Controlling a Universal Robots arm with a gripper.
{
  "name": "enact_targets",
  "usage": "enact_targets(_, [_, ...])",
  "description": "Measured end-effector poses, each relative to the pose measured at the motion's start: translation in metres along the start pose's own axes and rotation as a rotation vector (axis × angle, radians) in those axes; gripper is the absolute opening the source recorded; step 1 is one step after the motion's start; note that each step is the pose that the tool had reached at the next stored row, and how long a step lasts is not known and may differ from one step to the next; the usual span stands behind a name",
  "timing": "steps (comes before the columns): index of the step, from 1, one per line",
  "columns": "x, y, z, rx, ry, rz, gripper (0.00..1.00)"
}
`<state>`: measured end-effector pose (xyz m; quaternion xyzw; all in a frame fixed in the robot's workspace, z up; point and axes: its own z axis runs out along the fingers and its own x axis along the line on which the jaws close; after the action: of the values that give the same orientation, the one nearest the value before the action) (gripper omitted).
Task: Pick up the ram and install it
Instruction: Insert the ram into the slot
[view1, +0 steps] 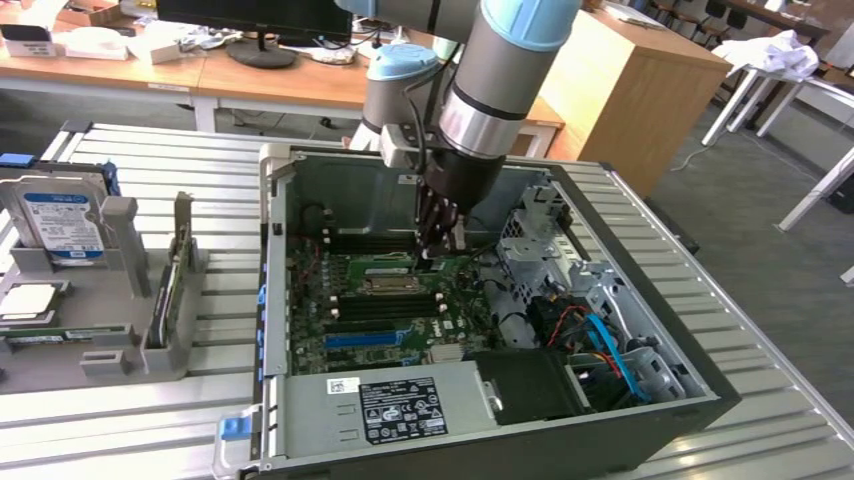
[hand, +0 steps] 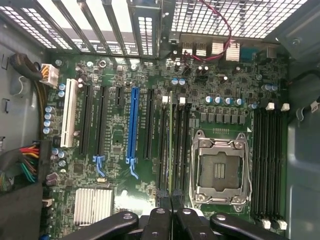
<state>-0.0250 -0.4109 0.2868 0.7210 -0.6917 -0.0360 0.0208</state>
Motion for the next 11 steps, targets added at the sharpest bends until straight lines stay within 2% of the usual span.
enact_targets(11, [0.0014, 0.0001, 0.0002, 0.0001, -0.0001, 0.0, 0.12])
